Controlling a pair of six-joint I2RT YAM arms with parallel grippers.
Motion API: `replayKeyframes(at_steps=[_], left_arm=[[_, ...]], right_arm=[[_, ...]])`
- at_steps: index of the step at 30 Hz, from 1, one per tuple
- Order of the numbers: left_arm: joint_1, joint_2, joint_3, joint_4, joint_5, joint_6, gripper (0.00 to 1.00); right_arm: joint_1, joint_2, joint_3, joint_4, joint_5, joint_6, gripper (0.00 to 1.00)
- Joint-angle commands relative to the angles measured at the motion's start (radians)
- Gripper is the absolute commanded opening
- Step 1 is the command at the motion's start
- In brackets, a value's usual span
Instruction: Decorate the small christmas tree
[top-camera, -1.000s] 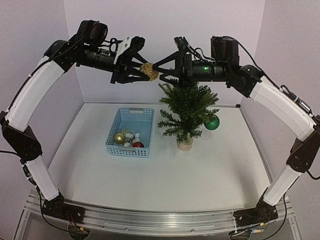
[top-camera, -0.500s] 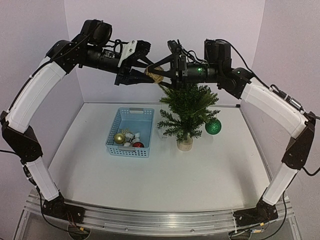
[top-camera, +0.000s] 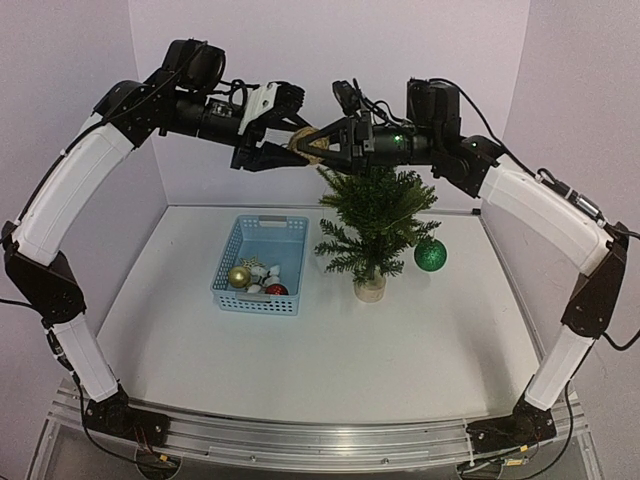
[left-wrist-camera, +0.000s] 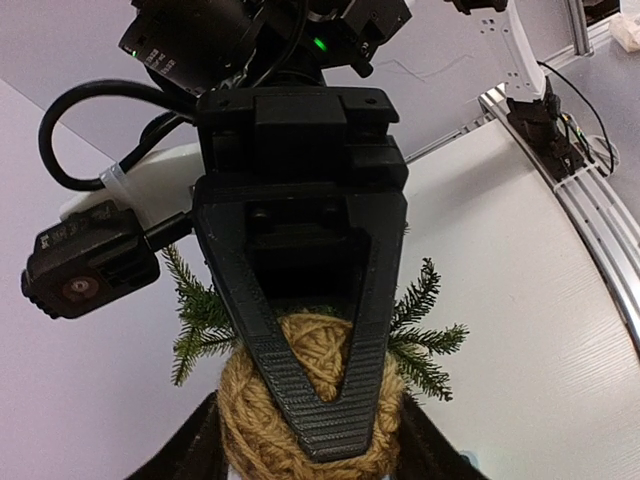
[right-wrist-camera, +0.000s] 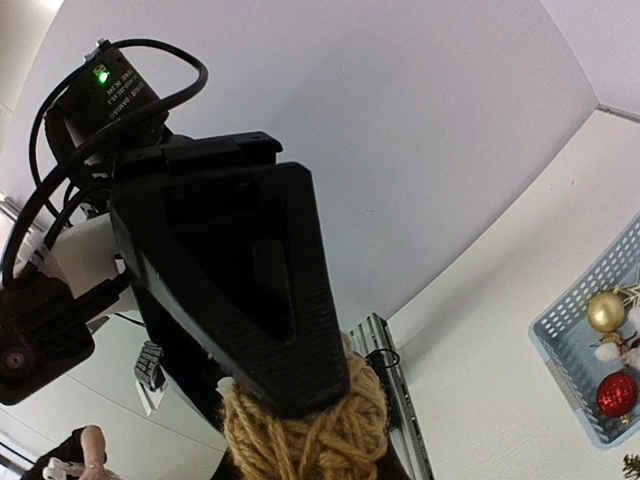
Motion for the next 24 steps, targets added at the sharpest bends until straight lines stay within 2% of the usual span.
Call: replayKeyframes(at_steps=[1,2,3,11,14,19,24], left_arm=[[-0.002,-0.029,-0.006,0.007,0.003,-0.025,0.93],[-0.002,-0.032,-0.007,0.007,0.0,-0.033,0.99],[-0.002,-0.034,-0.006,0.005,-0.004,-0.039,0.99],[0.0,-0.075,-0.067,-0.013,-0.05,-0.07,1.0],[0.0,-0.107,-0.154,0.041,-0.084,-0.114,1.0],[0.009,-0.175,-0.325,0.126,-0.15,-0.272,1.0],[0.102,-0.239,-0.491,0.243,-0.128,-0.457,1.0]], right_arm=[[-0.017,-0.067,-0.013,0.02,0.018,-0.042,0.01],[-0.026,-0.082,-0.025,0.014,0.025,-0.047,0.0],[-0.038,-0.103,-0.037,0.006,0.034,-0.057,0.0],[-0.122,-0.329,-0.096,-0.264,0.193,-0.247,0.0],[-0.235,-0.419,-0.175,-0.317,0.216,-0.252,0.0],[-0.449,-0.501,-0.296,-0.406,0.17,-0.238,0.0],[-0.523,-0.498,-0.359,-0.408,0.065,-0.236,0.0]])
